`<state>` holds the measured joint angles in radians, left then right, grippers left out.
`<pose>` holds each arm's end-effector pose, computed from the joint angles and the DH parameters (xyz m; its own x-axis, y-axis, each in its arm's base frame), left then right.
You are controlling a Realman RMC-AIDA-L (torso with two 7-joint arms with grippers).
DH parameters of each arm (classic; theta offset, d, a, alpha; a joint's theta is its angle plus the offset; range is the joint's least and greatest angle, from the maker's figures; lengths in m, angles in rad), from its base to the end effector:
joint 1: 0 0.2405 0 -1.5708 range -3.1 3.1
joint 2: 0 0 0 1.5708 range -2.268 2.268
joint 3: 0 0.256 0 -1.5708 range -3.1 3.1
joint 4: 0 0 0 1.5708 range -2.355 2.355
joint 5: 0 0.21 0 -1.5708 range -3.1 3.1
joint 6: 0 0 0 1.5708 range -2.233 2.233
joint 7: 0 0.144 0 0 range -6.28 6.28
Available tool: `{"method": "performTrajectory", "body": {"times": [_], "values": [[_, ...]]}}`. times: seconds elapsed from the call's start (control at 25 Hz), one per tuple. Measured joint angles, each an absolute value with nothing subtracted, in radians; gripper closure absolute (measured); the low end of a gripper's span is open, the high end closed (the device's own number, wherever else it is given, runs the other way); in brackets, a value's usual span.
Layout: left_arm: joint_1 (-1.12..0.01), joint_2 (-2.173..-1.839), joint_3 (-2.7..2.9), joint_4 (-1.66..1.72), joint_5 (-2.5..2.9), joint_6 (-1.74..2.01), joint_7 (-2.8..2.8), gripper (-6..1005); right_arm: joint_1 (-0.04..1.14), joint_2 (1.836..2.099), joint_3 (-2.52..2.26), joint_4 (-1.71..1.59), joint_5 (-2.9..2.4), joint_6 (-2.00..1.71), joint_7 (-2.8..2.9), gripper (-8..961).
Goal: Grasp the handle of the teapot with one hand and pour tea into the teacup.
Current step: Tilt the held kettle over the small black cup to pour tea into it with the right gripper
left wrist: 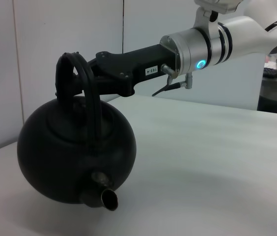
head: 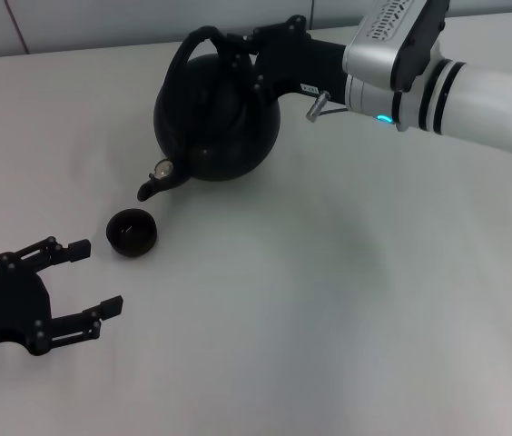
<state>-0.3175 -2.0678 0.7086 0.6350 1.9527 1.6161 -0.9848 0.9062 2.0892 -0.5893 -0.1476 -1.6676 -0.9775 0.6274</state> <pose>-0.3171 0.2640 0.0006 0.8692 0.1510 0.4708 0.3101 -0.9081 -0.2814 0.1883 0.4287 -0.0643 0.8963 0.0674 -0.4383 -0.2316 -0.7717 -0.5923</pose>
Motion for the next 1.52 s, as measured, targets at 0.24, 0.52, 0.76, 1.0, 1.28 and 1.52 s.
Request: {"method": "performTrajectory", "body": {"times": [0.24, 0.52, 0.76, 1.0, 1.28, 1.52], "values": [[-0.318, -2.068, 0.708, 0.635, 1.953, 1.615, -0.985, 159, 0.915, 2.089, -0.589, -0.151, -1.669, -0.982, 0.605, 871], [-0.318, -2.068, 0.704, 0.635, 1.953, 1.610, -0.985, 159, 0.922, 2.090, -0.604, -0.152, -1.669, -0.985, 0.566, 871], [-0.318, -2.068, 0.704, 0.635, 1.953, 1.601, -0.985, 159, 0.929, 2.092, -0.623, -0.160, -1.664, -0.987, 0.527, 870], [-0.320, -2.068, 0.704, 0.635, 1.953, 1.593, -0.985, 159, 0.937, 2.092, -0.624, -0.161, -1.662, -0.997, 0.497, 870], [-0.322, -2.068, 0.704, 0.630, 1.953, 1.584, -0.986, 159, 0.941, 2.092, -0.624, -0.159, -1.662, -1.007, 0.455, 870], [-0.324, -2.068, 0.704, 0.622, 1.953, 1.584, -0.986, 159, 0.943, 2.092, -0.624, -0.155, -1.661, -1.022, 0.415, 871]]}}
